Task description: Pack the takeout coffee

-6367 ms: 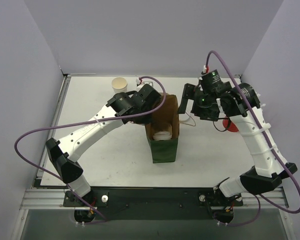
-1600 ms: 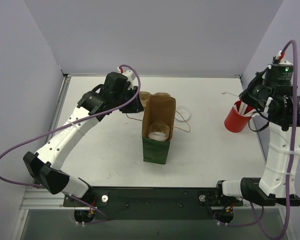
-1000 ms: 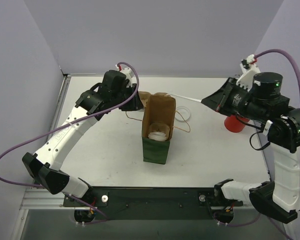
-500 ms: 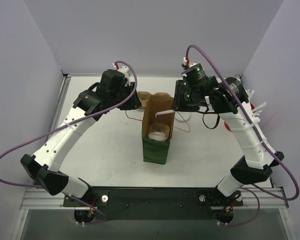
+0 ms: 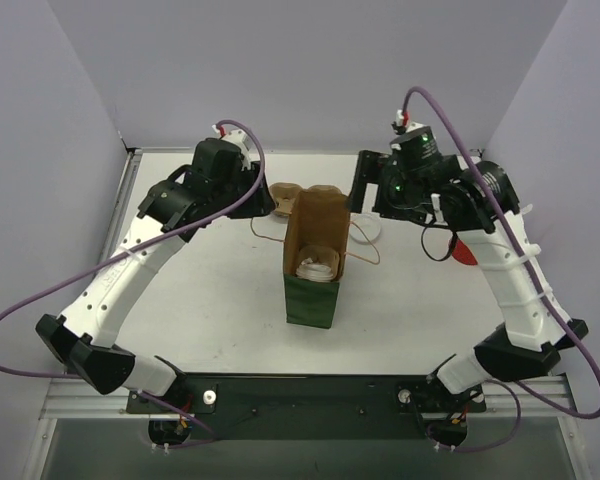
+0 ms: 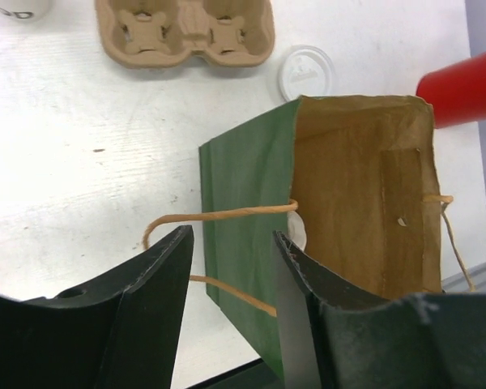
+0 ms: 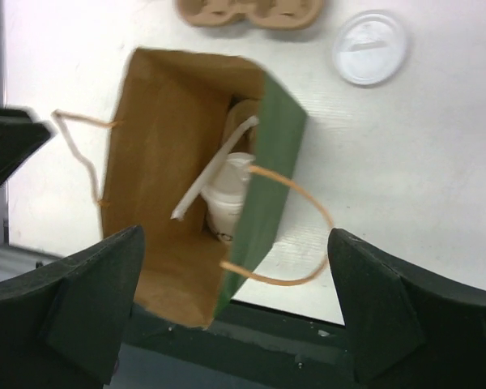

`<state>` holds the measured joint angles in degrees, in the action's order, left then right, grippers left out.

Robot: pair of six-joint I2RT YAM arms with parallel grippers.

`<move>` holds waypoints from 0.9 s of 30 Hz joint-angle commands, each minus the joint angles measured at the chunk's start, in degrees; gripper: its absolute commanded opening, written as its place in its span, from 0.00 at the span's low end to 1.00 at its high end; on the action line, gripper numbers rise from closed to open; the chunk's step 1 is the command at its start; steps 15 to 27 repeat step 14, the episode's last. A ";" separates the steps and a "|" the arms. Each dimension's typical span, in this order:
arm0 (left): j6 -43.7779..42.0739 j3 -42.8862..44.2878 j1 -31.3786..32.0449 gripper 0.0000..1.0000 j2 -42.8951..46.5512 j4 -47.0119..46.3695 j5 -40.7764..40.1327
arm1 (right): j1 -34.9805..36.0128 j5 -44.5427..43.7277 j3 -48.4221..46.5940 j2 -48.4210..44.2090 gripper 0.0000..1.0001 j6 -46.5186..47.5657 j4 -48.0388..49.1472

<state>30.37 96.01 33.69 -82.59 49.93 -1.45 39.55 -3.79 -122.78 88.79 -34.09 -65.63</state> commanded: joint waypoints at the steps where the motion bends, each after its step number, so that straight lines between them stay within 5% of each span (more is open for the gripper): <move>1: -0.49 0.50 -1.17 0.60 4.62 2.18 -7.58 | -7.80 -0.96 10.08 -10.45 0.91 -1.16 6.10; 4: -0.22 -1.34 -1.61 0.66 7.17 2.45 -12.42 | -10.54 -1.39 15.98 -14.77 0.93 -1.60 8.57; 6: -0.22 -2.57 -1.70 0.91 8.84 2.89 -16.10 | -12.04 -1.74 18.79 -16.02 0.94 -1.68 9.20; 27: -0.05 -7.76 -1.70 0.93 11.22 0.26 -19.20 | -12.22 -2.71 25.04 -19.36 0.95 -2.13 11.57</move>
